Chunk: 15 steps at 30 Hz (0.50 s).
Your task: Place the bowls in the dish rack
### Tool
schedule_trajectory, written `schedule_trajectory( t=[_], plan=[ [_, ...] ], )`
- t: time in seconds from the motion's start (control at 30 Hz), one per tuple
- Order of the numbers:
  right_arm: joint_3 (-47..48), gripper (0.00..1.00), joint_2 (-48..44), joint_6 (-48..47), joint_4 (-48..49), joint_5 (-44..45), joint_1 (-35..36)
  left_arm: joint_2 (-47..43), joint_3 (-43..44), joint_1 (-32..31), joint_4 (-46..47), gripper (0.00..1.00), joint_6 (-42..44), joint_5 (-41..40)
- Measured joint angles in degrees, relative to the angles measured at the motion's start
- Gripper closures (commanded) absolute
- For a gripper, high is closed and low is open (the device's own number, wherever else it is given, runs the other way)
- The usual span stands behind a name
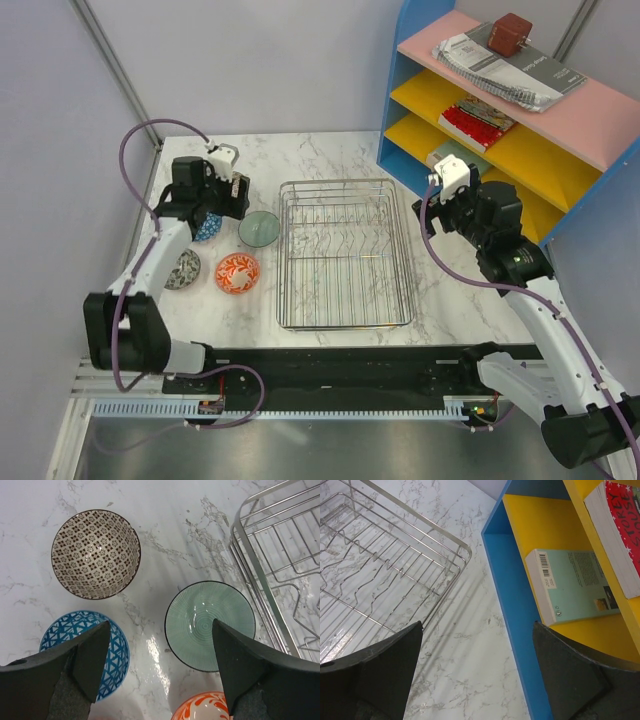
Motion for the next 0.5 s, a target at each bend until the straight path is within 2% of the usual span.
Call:
schedule_trajectory(
  t=[0.23,0.5],
  plan=[
    [-0.9,0.02,0.0,-0.4,0.3,0.0,0.0,17.2,7.0,0.0,1.7,0.17,0.5,0.1],
    [-1.1,0.02,0.8,-1.0,0.4,0.0,1.4,20.0,7.1,0.0,1.6,0.22,0.7,0.7]
  ],
)
